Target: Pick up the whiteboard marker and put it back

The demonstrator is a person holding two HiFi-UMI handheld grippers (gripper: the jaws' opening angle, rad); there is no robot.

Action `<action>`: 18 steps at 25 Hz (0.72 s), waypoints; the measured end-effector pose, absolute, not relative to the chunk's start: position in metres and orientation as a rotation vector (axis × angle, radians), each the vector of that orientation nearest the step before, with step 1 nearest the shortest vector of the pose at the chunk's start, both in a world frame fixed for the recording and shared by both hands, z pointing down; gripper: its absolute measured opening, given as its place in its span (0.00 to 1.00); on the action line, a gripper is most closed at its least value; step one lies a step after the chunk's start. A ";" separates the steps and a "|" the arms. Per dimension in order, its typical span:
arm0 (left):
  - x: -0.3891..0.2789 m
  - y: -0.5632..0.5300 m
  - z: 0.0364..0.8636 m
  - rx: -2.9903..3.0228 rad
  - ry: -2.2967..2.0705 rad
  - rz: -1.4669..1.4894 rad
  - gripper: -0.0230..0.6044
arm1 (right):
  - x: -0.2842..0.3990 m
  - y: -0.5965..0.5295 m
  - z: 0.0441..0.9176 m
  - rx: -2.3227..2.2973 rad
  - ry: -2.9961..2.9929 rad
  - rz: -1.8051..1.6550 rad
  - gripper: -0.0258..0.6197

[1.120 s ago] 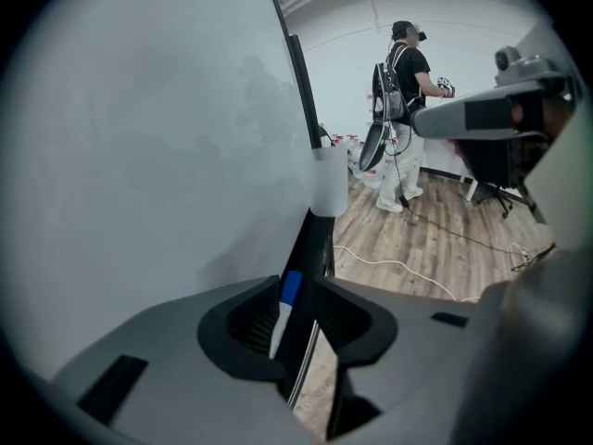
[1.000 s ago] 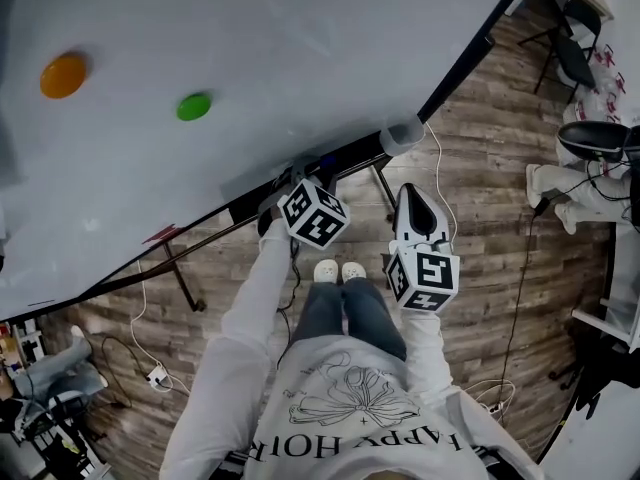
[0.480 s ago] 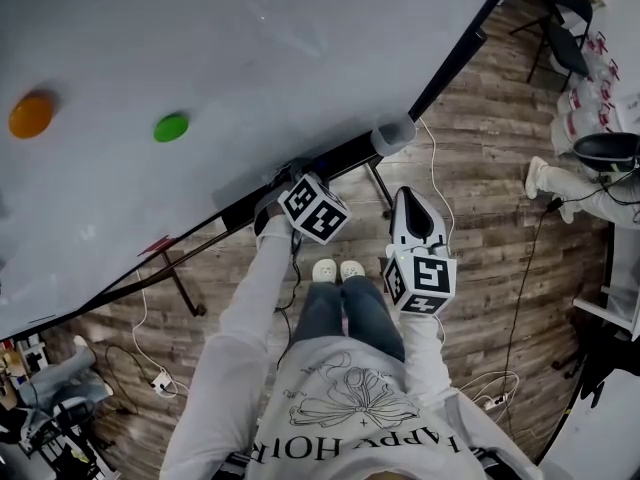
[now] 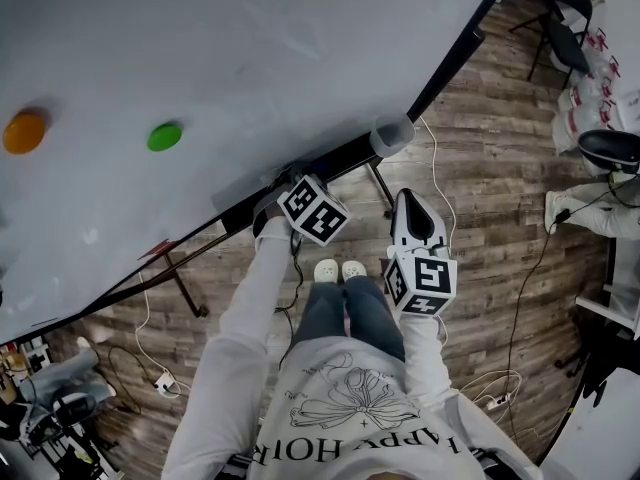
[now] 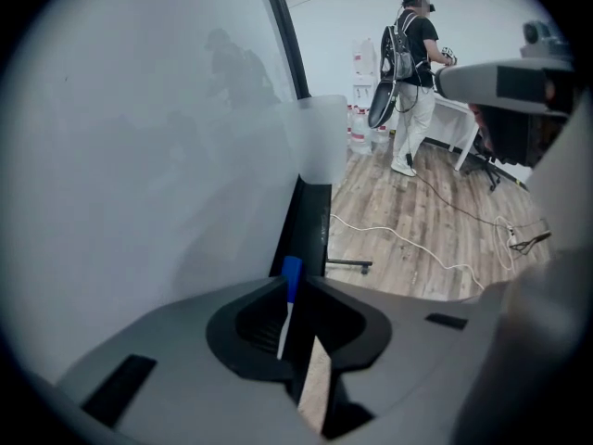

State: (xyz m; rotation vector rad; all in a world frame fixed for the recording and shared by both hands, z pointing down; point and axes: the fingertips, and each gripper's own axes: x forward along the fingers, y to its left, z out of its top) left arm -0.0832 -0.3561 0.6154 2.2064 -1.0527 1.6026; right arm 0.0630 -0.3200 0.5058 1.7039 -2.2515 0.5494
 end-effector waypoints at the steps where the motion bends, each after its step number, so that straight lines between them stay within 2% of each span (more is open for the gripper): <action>1: -0.082 -0.355 0.615 2.206 -1.038 1.593 0.12 | 0.063 -0.321 0.506 1.702 -2.252 0.551 0.04; 18: -0.087 -0.363 0.616 2.147 -1.162 1.673 0.12 | 0.065 -0.322 0.512 1.686 -2.258 0.579 0.04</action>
